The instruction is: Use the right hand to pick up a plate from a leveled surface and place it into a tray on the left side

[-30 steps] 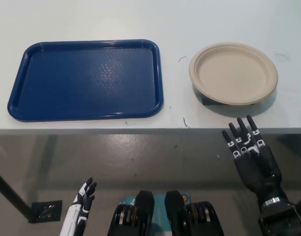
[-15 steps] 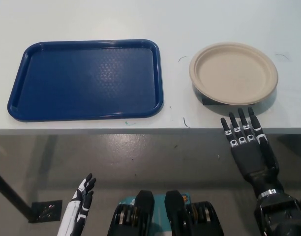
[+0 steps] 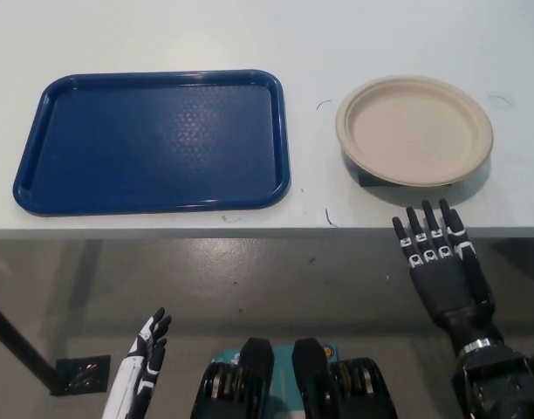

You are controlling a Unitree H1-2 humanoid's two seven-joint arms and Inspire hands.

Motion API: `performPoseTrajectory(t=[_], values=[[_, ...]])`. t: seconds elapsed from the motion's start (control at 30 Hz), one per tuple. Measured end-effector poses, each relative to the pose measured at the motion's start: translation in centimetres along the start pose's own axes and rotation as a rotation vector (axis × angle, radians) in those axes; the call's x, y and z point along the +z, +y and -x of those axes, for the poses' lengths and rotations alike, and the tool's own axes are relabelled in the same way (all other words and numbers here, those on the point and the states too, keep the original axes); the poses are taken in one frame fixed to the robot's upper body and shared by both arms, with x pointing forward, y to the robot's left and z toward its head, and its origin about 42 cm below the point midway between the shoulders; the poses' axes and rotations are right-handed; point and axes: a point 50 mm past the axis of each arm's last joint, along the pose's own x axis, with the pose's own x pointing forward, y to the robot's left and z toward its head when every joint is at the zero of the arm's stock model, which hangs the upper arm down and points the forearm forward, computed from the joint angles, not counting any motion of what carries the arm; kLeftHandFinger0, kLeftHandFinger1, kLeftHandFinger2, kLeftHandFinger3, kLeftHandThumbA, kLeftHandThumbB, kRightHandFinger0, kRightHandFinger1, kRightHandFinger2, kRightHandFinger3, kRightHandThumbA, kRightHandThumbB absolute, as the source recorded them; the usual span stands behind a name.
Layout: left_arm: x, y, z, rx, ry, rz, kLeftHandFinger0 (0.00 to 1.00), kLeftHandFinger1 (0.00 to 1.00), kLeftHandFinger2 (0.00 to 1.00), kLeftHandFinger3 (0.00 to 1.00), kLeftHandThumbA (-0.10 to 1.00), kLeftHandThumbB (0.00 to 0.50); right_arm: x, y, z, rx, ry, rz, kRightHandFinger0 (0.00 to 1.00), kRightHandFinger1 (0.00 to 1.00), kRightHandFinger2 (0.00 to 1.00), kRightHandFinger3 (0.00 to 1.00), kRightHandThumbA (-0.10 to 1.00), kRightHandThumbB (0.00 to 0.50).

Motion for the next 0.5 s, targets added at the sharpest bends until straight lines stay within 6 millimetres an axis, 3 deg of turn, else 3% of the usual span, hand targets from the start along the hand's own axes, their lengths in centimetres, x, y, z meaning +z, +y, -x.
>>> performPoseTrajectory(t=[0.5], values=[[0.0, 0.0, 0.0, -0.005, -0.001, -0.002, 1.0, 1.0, 1.0, 1.0, 1.0, 0.207, -0.6, -1.8, -0.5, -0.059, 0.02, -0.031, 1.0, 1.0, 1.0, 1.0, 1.0, 0.423]])
